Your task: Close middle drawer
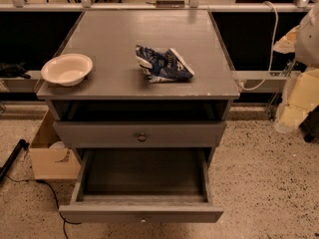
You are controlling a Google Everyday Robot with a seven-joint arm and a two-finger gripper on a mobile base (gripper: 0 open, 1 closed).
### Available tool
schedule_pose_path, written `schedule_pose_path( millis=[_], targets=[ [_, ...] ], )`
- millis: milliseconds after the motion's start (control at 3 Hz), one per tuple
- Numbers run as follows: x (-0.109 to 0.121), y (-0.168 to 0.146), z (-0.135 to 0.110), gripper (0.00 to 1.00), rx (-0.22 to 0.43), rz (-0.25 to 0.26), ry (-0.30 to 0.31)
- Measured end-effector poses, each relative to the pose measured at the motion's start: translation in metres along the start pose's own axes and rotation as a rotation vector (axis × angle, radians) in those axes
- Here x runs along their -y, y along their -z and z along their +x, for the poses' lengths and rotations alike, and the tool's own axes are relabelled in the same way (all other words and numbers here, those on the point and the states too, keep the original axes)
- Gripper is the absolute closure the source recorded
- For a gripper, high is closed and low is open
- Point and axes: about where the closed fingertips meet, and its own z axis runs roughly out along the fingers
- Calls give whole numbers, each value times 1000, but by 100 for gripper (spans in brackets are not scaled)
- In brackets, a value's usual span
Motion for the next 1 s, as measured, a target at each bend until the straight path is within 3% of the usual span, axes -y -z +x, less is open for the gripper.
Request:
schedule_pose_path(
  millis=[667, 1000],
  targets=[
    [-1, 3, 4, 0, 37, 10, -10],
    [-20, -9, 30, 0, 105, -17, -76]
  ],
)
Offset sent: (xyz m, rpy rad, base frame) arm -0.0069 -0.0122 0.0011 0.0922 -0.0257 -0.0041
